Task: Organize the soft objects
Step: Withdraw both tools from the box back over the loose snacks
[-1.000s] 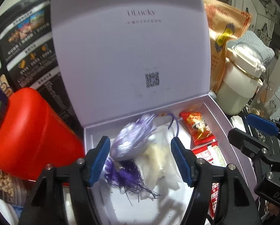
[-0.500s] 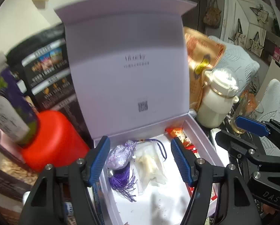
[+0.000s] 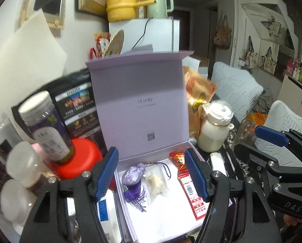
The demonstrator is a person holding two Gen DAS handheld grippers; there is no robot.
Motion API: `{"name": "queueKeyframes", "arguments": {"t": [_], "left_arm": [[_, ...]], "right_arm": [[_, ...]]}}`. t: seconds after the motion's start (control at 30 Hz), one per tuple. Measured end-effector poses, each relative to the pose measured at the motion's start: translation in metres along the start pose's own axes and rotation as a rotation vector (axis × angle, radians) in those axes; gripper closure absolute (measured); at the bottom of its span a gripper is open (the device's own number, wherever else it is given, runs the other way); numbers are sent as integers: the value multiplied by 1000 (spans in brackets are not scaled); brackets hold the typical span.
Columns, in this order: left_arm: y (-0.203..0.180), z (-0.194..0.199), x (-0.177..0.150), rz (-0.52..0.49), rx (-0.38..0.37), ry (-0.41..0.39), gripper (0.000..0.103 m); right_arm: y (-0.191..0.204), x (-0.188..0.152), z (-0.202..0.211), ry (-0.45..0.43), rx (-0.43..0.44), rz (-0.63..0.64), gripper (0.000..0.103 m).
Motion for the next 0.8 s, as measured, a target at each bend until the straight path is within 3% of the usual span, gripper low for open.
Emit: {"name": "queueKeyframes", "arguments": {"t": [0.03,0.1,0.57,0.8], "left_arm": [[-1,5,1,-1,-4,-8,22],[-2,18,3,0,-14,-34,16],[-2,102,2,-27,-35,-140,15],[2,134,-13,-26,-64,-159,15]], "right_arm": [[2,2,7,-10,-2,4,38],[5,5,19,-30,-4,8,37],[36,12,101,-135,-24,68,21],[51,-2,129,-151,-29,77,21]]}}
Point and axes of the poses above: each gripper's, at about its wrist camera, not at the fingertips, and z roughly against the way its jaws point, y to its left, x to its top, the point moved 10 cm from there along -z, roughly the way its jaws point, and after that the axes turned 5 degrees about z, right-handed, at the moved point
